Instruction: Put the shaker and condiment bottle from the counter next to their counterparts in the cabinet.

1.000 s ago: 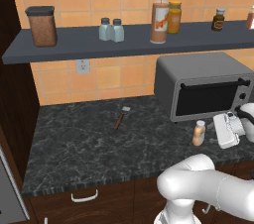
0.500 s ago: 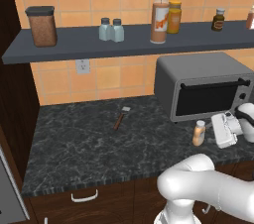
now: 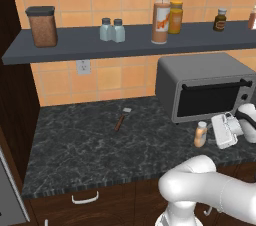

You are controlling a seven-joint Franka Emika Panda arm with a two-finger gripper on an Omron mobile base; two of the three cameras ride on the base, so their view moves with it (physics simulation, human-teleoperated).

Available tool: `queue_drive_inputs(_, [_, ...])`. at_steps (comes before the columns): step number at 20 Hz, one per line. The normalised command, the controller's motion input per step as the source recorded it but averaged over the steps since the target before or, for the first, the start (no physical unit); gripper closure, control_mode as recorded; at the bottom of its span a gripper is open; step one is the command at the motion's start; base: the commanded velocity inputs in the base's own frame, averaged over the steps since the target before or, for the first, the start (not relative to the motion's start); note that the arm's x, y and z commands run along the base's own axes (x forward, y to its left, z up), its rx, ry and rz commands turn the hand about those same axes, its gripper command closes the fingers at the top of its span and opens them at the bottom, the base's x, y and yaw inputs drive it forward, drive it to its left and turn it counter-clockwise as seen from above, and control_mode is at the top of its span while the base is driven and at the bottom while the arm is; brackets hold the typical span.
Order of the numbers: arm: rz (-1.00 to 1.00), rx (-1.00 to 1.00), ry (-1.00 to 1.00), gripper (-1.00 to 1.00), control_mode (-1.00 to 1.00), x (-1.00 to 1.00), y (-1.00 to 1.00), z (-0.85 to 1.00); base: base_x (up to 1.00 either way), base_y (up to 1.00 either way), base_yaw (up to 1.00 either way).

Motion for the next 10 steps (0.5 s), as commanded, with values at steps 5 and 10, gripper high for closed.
queue_drive_inputs(5, [0.00,0.00,0.01,-1.00,-1.00,0.05,0.06,0.00,0.00,0.00,0.00])
queue_drive_inputs(10, [0.00,0.00,0.02,-1.00,-1.00,0.08,0.07,0.00,0.00,0.00,0.00])
